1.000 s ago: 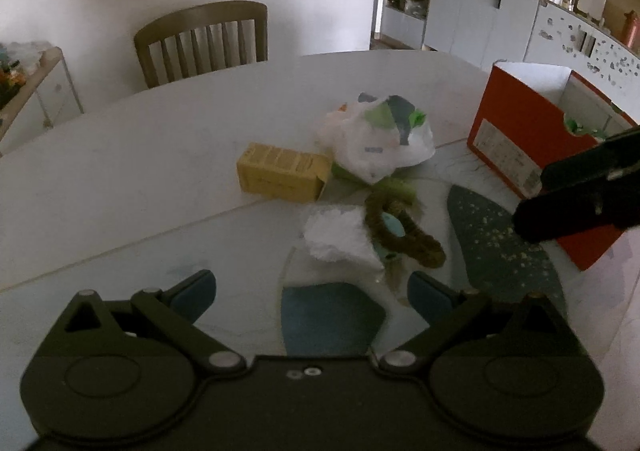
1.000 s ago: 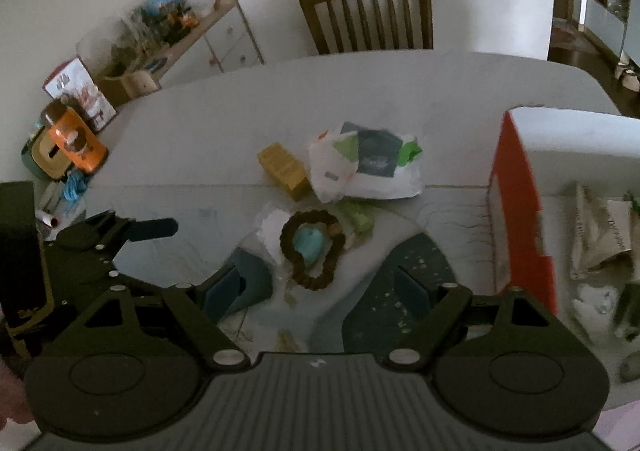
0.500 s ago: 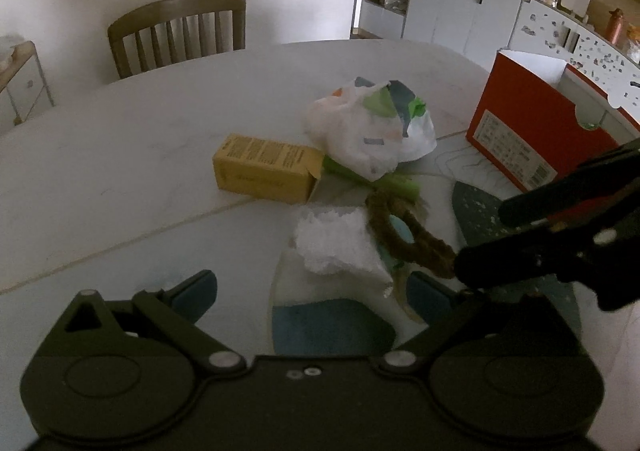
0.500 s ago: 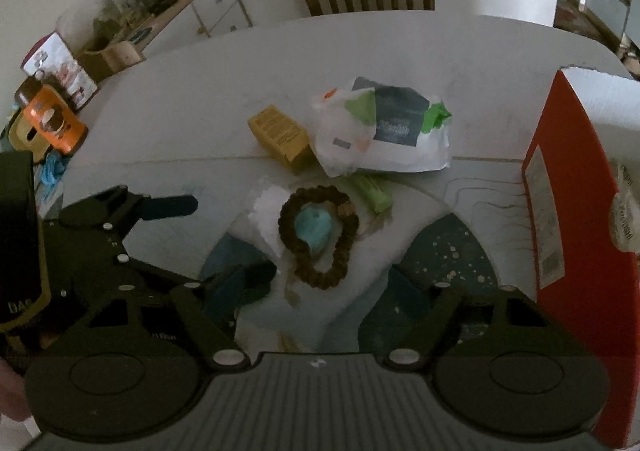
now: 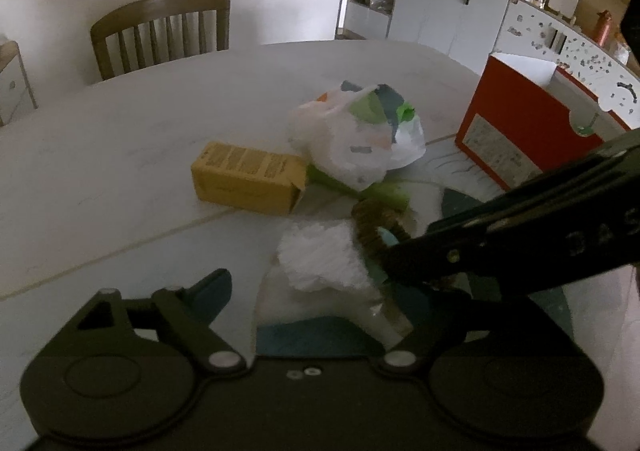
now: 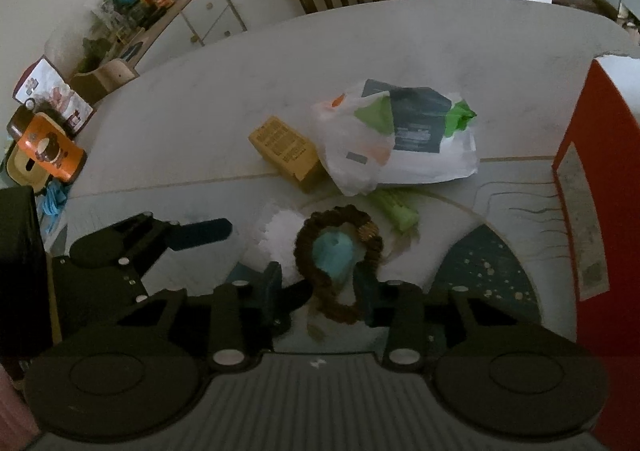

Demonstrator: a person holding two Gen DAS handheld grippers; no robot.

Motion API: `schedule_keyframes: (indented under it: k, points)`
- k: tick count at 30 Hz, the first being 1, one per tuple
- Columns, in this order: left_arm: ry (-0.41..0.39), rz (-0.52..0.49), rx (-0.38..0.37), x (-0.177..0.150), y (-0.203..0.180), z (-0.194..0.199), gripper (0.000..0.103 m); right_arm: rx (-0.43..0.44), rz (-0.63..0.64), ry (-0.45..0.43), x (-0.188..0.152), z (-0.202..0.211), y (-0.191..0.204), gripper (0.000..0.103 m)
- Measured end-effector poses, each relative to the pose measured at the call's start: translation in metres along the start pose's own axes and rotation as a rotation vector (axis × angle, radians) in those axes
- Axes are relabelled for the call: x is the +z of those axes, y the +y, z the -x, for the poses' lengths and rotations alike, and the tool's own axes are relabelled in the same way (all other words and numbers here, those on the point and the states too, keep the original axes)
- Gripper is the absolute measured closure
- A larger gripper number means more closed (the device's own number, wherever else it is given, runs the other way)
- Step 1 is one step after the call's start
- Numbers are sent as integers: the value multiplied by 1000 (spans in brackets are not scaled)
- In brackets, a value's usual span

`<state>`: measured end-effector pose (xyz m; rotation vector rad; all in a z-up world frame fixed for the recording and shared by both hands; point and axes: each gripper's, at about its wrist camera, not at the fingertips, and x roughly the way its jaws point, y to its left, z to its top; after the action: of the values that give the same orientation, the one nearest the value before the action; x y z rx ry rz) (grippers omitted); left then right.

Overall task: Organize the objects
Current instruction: 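Grasp the white bubble wrap with the left tool while the right tool grasps the bead bracelet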

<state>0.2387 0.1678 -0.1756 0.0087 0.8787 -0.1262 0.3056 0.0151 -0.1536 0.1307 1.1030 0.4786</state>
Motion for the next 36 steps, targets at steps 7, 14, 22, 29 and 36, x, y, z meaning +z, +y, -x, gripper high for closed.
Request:
schedule_keyframes:
  k: [7,14,22,29,36]
  points:
    - [-1,-4,-30,-1,-4,3,34,7,-6,18,3,-6,7,72]
    - [16,5,-45,-3,-3,1,50,-14,-5,29,4,-14,10,81]
    - [19,20,-50,-2,-3,1,74,-37,-6,25,2,-17,12,97]
    - [6,44,-56,-1,-1,9,84,-8,-23,-23,-1,1,8,101]
    - [-4,21,-29,0,-2,14,78,23,-34,-39,3,11,1,101]
